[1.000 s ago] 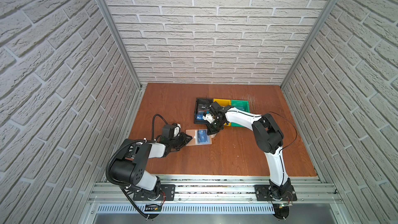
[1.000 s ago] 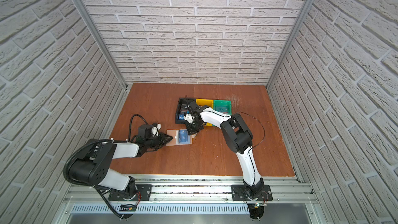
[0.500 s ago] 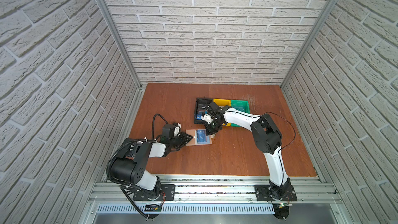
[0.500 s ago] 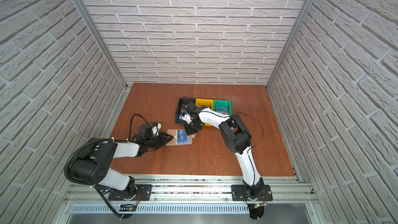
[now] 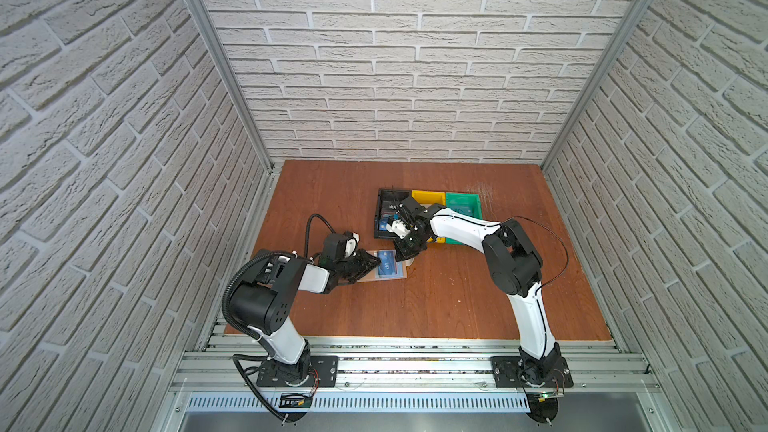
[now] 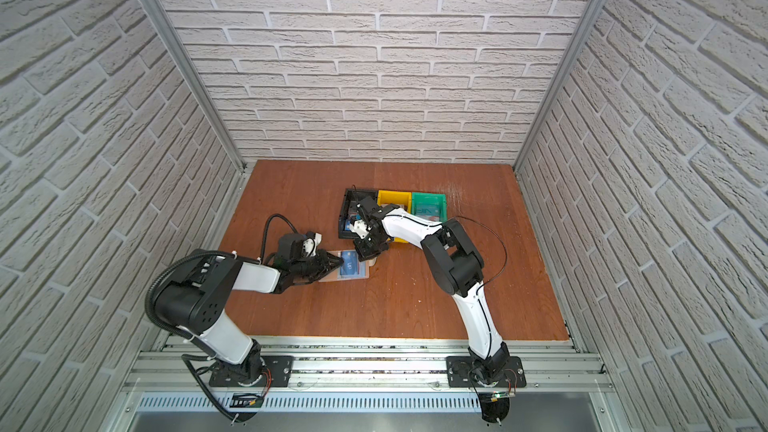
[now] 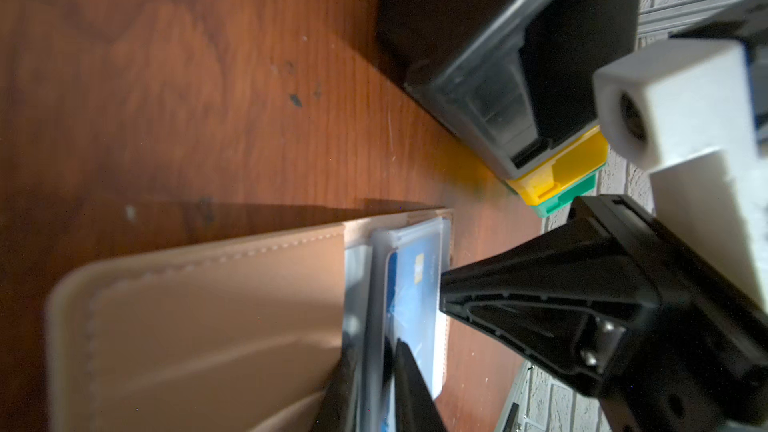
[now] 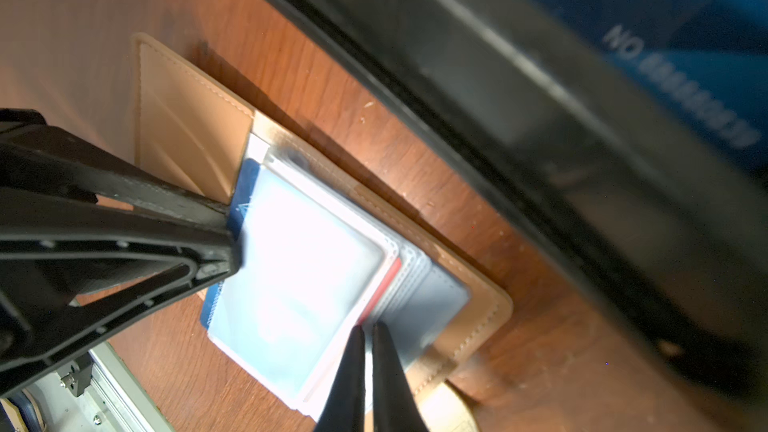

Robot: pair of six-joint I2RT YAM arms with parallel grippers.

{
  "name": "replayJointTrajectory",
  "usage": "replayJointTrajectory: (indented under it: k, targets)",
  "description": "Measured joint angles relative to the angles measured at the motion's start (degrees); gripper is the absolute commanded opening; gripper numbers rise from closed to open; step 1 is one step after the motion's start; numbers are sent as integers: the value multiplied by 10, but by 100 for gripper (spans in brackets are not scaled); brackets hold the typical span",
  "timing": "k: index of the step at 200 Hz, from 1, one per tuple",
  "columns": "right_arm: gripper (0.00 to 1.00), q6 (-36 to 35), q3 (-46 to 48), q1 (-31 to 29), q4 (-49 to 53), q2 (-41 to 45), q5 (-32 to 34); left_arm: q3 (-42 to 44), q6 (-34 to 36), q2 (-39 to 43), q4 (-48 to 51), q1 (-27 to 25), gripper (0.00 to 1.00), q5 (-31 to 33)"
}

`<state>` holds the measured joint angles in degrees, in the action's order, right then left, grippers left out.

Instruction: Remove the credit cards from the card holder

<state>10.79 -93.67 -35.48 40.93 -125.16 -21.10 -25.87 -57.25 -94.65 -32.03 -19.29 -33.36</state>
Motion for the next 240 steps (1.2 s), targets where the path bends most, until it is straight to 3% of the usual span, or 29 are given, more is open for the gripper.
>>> replayJointTrajectory:
  k: [59,240]
  targets:
    - [9,0,0,0,0,0,-2,12,6,31,25,0,20,10]
    - [9,-1,0,1,0,-1,-5,-16,24,3,42,-10,16,8]
